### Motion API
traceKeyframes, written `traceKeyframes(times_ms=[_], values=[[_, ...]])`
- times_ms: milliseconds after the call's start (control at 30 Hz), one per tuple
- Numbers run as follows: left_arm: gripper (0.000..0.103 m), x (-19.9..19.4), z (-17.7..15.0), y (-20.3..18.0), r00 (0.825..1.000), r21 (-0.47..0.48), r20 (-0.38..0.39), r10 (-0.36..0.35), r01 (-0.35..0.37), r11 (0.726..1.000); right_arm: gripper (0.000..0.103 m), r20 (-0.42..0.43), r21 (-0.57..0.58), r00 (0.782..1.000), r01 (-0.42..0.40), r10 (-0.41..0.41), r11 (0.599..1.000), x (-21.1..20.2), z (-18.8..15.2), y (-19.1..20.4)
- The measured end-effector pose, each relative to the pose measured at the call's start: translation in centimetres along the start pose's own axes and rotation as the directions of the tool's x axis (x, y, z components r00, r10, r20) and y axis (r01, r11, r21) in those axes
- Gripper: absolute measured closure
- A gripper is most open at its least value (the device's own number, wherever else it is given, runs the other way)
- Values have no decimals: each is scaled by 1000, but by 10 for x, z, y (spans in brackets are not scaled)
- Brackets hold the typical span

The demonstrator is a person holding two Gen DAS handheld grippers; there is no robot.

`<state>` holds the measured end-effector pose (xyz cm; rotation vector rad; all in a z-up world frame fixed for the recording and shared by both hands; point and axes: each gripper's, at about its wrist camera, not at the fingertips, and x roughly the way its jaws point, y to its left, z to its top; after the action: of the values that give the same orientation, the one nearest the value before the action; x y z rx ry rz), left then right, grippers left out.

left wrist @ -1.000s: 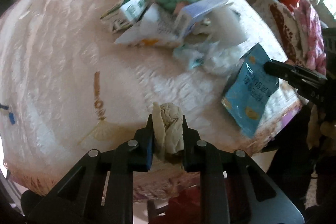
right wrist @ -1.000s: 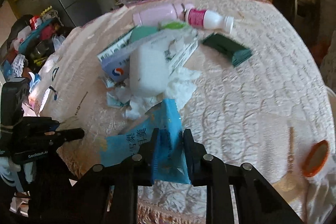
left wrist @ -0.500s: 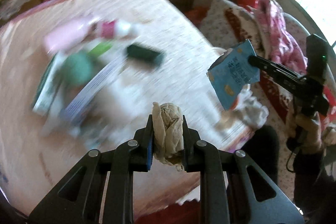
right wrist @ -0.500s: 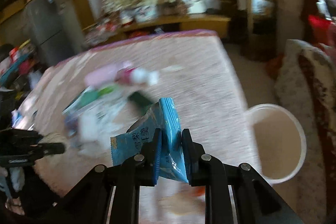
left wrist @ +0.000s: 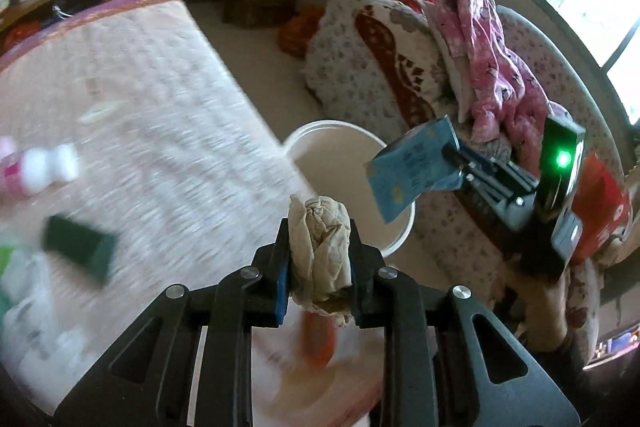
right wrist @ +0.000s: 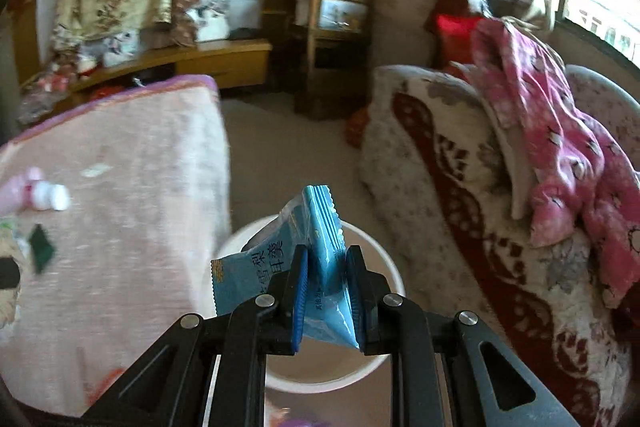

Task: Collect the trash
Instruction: 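Carry tissue and blue bag to the white bucket and open both tools, then return both tools to the trash pile on the bed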

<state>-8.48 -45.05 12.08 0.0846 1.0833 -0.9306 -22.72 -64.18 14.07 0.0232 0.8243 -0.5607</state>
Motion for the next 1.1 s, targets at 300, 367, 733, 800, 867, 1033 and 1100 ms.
traceKeyframes(times_ms=[300,367,733,800,867,1033,1100], values=[[44,67,33,-4,992,-106,8,-122,122,987,49,-4,42,998,58,-58,997,45,-5,-26],[43,69,33,-4,992,-121,10,-126,126,985,49,-3,51,999,46,-46,998,44,-7,-28],[43,26,4,16,998,-100,47,47,-42,994,39,-49,94,997,-51,56,994,29,-19,-18],[43,15,-4,21,994,-97,70,87,-80,992,35,-39,83,997,-65,68,994,19,-18,-10],[43,2,-12,28,987,-100,91,130,-121,988,35,-30,66,996,-82,84,994,8,-16,1],[43,-34,-36,41,952,-111,152,265,-250,962,34,-12,30,988,-154,154,988,-20,-11,29],[43,-48,-45,50,939,-124,167,300,-282,952,32,-7,24,980,-199,199,980,-31,-9,43]])
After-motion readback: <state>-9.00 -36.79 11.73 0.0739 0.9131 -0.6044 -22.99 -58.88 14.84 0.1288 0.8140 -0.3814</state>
